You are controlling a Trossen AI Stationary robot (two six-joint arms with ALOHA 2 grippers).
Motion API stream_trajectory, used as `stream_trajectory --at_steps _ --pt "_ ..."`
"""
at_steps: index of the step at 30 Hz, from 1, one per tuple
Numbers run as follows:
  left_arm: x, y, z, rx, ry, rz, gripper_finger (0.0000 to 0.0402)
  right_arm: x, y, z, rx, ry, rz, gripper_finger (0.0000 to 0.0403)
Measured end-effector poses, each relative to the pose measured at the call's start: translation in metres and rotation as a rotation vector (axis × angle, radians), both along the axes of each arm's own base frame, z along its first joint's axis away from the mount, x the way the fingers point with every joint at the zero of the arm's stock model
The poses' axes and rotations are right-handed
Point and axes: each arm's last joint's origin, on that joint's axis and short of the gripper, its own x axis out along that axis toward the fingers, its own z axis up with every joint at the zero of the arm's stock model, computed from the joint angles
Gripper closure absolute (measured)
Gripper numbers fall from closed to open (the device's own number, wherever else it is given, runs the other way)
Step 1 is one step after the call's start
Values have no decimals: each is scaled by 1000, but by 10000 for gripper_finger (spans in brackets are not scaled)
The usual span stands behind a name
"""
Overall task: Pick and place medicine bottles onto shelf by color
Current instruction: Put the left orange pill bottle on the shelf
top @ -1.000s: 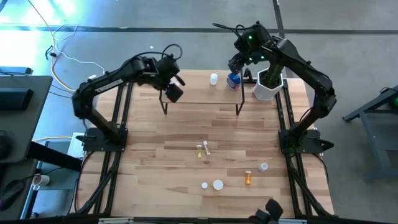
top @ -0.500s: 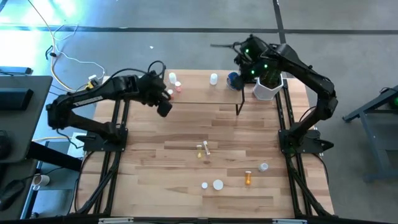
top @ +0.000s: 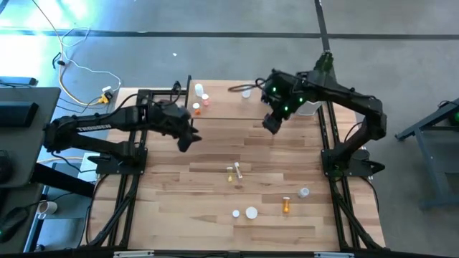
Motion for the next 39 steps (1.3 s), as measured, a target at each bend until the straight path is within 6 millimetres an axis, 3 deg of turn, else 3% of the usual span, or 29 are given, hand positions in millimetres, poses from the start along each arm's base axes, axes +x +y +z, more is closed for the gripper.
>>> stream_trajectory --at_steps 6,11,24,32,39 --pt "1 -5 -2 -7 2 -43 190 6 34 0 -55 19 45 217" --pt "-1 -7 1 -20 -19 -91 190 8 61 0 3 24 59 209" --pt "-11 -12 11 -22 -79 -136 190 7 125 -4 48 52 123 113" --pt "-11 -12 11 -29 -81 -144 190 21 160 -25 18 112 270 107" --pt "-11 -12 11 -35 -82 -150 190 44 188 -56 -35 148 461 107"
